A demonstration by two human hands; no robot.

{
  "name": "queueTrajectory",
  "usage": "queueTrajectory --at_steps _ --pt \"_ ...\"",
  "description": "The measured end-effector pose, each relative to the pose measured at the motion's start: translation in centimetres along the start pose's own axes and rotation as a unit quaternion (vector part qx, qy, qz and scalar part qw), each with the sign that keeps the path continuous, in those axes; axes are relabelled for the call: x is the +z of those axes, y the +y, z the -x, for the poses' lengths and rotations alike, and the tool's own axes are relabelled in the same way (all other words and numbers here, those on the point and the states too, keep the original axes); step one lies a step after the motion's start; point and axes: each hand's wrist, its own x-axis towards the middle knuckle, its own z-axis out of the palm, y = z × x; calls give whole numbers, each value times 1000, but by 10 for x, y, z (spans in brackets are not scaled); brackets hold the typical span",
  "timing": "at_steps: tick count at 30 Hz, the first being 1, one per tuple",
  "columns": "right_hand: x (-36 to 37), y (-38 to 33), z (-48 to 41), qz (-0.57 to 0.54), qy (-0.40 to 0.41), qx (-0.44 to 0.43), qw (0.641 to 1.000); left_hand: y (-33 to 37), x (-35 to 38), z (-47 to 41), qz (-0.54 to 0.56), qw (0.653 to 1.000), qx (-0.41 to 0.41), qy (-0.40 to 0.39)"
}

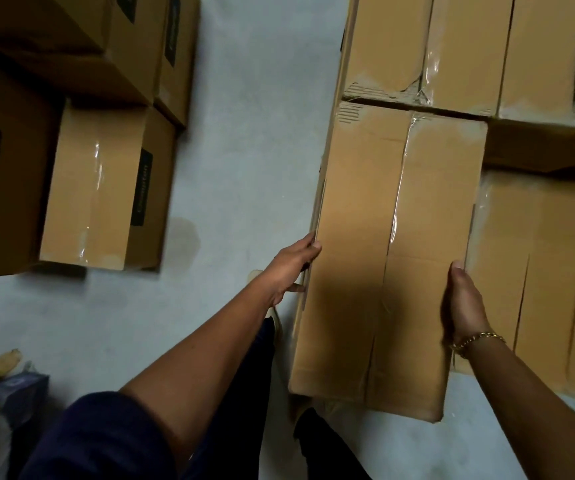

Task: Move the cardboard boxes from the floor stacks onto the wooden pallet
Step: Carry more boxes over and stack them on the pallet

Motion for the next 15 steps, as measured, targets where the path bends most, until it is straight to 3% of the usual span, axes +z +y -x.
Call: queueTrajectory --at_steps 15 --pt "9 -3 3 -5 14 -16 1000 -5 1 -6 -25 999 23 21"
